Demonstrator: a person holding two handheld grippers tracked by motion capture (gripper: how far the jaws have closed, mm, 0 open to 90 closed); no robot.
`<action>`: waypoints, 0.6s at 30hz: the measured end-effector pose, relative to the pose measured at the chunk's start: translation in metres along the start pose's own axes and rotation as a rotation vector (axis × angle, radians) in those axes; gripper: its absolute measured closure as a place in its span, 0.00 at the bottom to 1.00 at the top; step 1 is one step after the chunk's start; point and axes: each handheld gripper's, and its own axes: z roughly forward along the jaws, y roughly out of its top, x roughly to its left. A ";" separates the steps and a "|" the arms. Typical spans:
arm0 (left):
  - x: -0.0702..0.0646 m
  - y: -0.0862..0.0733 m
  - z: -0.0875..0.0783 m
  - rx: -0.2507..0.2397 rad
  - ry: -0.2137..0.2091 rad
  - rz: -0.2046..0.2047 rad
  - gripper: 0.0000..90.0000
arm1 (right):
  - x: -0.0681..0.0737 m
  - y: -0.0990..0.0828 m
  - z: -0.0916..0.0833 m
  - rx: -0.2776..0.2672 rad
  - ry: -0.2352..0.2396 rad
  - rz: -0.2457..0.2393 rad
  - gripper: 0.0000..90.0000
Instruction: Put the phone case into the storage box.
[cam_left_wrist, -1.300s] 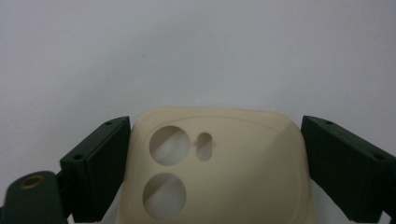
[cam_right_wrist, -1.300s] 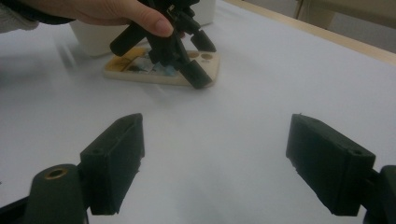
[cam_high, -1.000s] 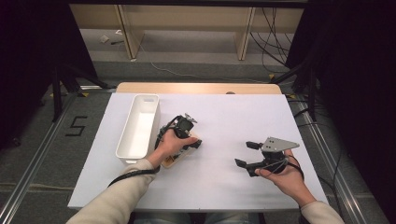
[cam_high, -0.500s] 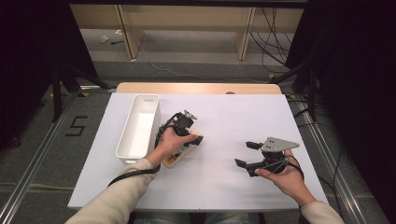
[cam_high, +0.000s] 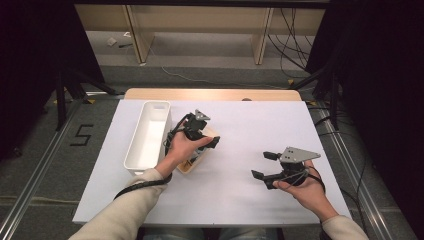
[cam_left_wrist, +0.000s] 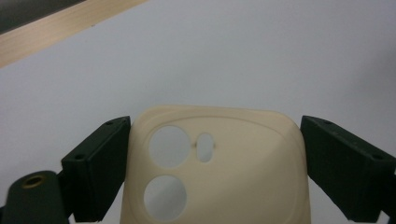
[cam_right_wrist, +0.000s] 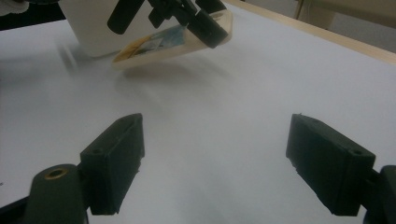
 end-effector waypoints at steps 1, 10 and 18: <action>-0.001 0.001 -0.002 -0.009 0.000 -0.002 0.13 | 0.000 0.000 0.000 0.000 0.000 0.000 0.23; -0.003 0.008 -0.010 -0.064 0.015 -0.010 0.13 | 0.000 0.000 0.000 -0.001 0.000 0.000 0.23; -0.003 0.014 -0.019 -0.116 0.030 -0.018 0.13 | 0.000 0.000 0.000 -0.003 -0.002 0.000 0.23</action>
